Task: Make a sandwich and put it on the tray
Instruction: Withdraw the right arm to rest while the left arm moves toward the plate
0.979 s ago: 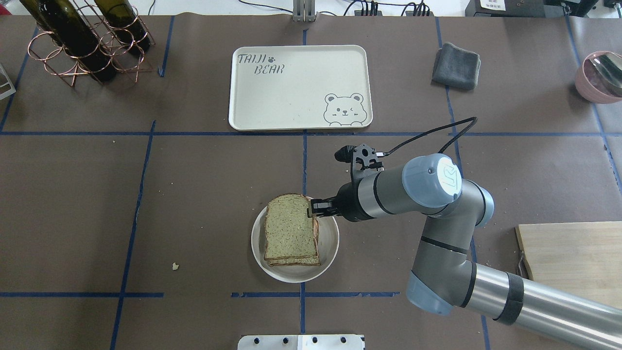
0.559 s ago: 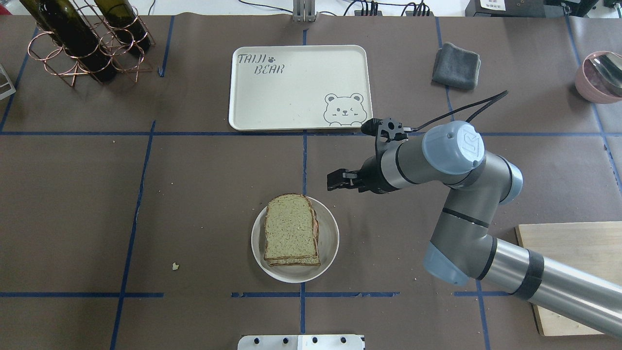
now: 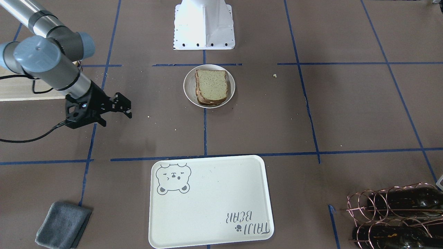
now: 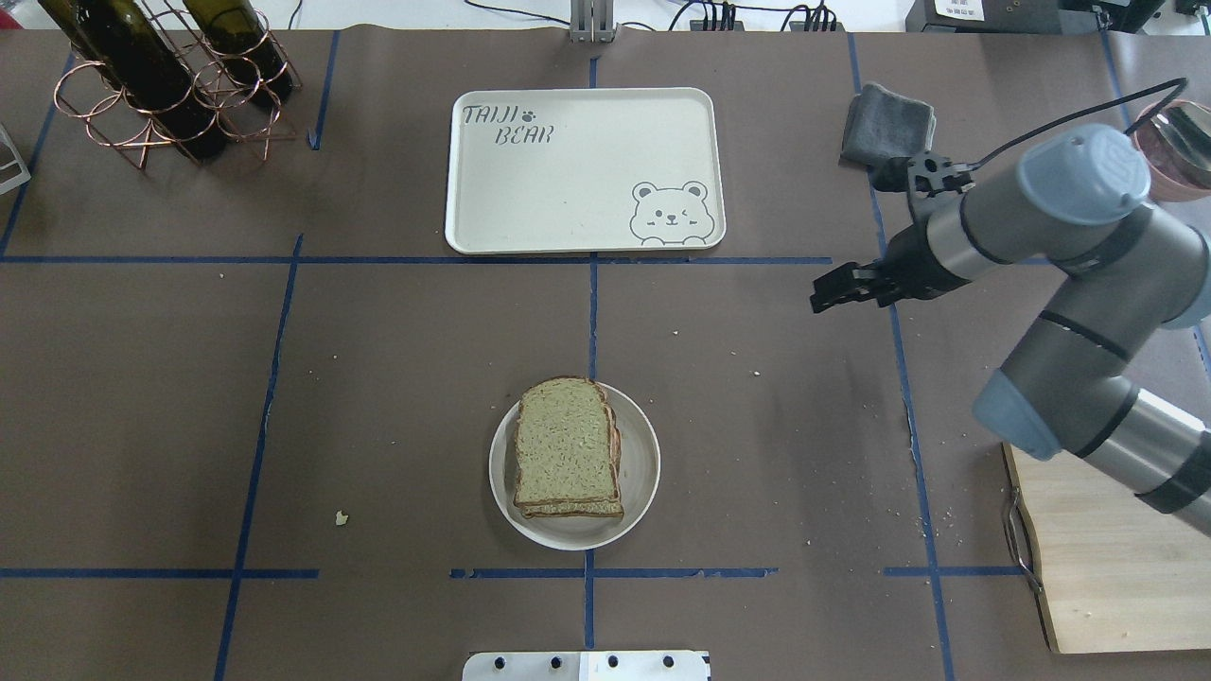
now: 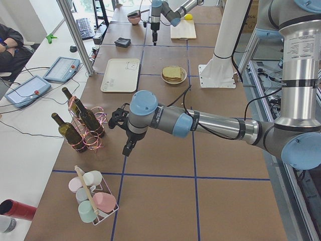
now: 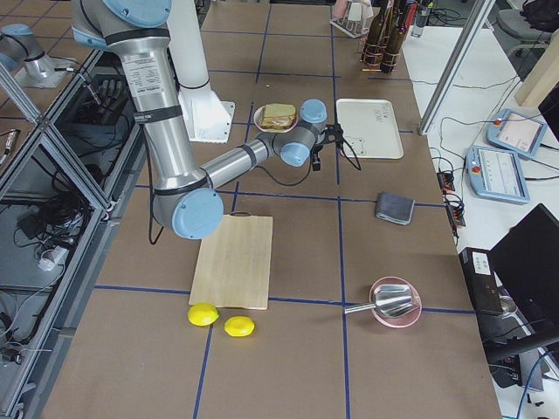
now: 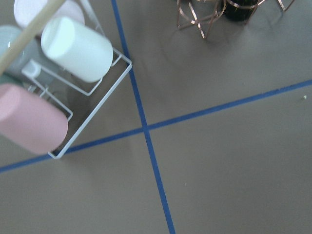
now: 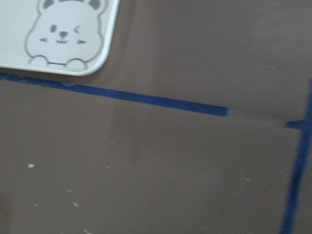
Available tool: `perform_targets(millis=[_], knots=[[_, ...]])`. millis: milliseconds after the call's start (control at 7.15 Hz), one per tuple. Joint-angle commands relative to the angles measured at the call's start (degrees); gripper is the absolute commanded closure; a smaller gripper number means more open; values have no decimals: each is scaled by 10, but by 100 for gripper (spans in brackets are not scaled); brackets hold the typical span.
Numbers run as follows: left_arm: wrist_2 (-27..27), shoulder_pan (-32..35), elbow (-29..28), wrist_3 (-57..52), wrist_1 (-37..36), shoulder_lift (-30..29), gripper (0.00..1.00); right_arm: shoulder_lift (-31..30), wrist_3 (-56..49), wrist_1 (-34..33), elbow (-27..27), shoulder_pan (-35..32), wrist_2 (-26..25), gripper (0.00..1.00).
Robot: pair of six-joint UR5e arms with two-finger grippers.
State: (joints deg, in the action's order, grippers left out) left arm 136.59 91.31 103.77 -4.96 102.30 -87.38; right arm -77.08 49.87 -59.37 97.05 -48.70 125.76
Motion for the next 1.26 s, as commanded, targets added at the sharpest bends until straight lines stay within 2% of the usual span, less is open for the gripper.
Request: perform_targets(millis=[0, 280, 420, 559, 699, 839, 1119], knots=[[3, -60, 5, 17, 78, -12, 0, -95, -204, -18, 0, -101, 31, 0], [-3, -192, 22, 166, 180, -21, 0, -149, -413, -92, 2, -222, 52, 0], [-5, -251, 25, 297, 212, -45, 0, -166, -480, -155, 0, -295, 96, 0], [-37, -324, 37, 428, 225, -68, 0, -175, -518, -190, 3, -352, 114, 0], [-95, -399, 45, 528, 225, -97, 0, -192, -530, -200, 6, -375, 112, 0], [-126, -462, 41, 618, 224, -130, 0, -192, -548, -232, 8, -385, 106, 0], [-227, -565, 42, 741, 223, -155, 0, -227, -614, -255, 29, -423, 81, 0]])
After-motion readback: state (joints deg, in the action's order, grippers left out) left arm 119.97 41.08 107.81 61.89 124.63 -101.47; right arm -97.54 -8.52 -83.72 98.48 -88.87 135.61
